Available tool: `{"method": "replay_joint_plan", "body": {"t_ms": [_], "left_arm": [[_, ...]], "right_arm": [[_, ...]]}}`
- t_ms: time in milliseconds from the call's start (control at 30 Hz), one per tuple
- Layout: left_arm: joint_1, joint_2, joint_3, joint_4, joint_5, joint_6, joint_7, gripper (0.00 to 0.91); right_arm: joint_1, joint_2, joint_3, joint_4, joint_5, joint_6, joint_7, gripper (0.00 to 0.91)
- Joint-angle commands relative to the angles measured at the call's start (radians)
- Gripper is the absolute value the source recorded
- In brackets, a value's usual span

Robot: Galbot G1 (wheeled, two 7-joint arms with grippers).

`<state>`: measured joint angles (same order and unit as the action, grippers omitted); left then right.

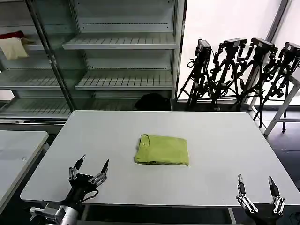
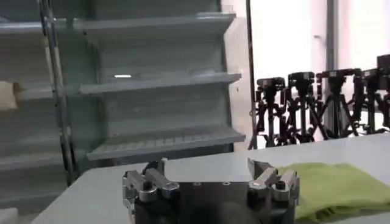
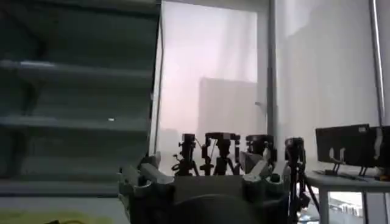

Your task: Fold and organize the clothes.

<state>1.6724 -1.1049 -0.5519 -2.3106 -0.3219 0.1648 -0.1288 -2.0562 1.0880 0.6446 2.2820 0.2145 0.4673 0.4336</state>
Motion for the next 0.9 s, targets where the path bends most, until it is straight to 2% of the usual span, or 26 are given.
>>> {"method": "replay_joint_plan", "body": {"t_ms": [33,233,467,900], "left_arm": [[0.054,-0.011,-0.059,-0.009,0.000,-0.048,-0.019,0.907],[0.070,-0.009,-0.109,-0.014,-0.001,-0.070,-0.021,0.907],[0.071,0.001,-0.096,-0.005,-0.002,-0.071,-0.013,0.907],[0.088,-0.001,-0.086,-0.004,0.000,-0.071,-0.007,0.907]], "right_arm": [[0.008,0.002,0.000,-0.005,0.012,-0.019,-0.003,0.907],[0.004,0.001,0.008,0.004,0.014,-0.036,-0.001,0.907],[0.006,-0.005,0.000,0.004,0.015,-0.058,0.005,0.907],[0.002,-0.017,0.000,0.001,0.014,-0.052,-0.021,0.907]]}}
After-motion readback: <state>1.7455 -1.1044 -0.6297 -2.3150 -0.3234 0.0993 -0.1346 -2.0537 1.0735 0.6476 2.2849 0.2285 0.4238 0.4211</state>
